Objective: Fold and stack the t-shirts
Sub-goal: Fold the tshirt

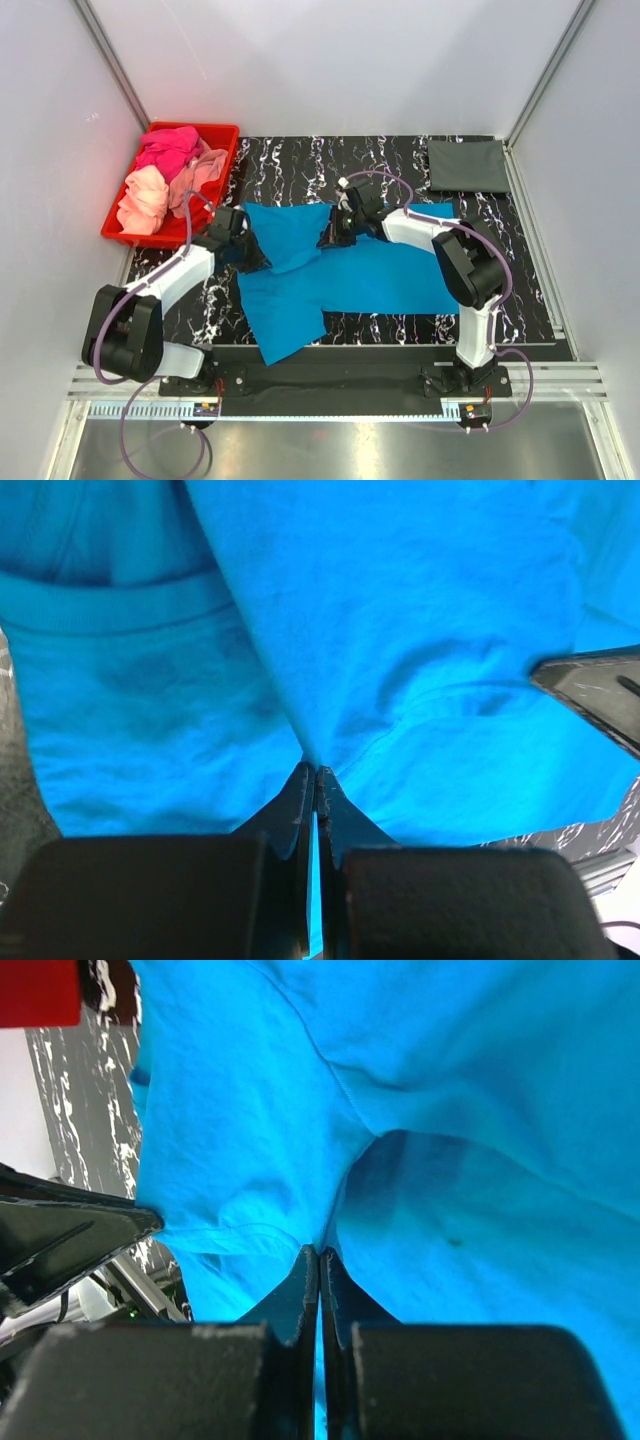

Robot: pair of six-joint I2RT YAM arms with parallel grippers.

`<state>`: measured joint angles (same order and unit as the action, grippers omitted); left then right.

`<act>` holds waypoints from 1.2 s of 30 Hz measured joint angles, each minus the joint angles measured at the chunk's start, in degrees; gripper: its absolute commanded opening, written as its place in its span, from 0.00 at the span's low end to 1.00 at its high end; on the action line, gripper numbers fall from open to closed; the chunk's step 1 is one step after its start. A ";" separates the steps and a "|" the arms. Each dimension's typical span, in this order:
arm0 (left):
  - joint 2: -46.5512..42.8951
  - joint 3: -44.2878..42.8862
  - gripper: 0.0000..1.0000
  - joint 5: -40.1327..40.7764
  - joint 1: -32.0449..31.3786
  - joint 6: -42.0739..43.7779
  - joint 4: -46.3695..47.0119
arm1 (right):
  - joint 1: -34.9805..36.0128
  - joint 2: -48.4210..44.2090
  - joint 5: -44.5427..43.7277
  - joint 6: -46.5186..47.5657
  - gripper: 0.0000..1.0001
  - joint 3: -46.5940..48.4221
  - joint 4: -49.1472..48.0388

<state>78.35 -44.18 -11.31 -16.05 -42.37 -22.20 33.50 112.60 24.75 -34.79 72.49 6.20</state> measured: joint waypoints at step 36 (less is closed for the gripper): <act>-18.47 -9.09 0.75 17.94 -6.29 6.10 -20.94 | 0.22 -23.89 -18.40 -8.70 0.49 -5.22 28.22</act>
<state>59.88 -53.28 6.63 -22.35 -36.27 -43.13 33.71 88.71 6.35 -43.48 67.26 34.41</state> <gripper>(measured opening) 0.702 0.437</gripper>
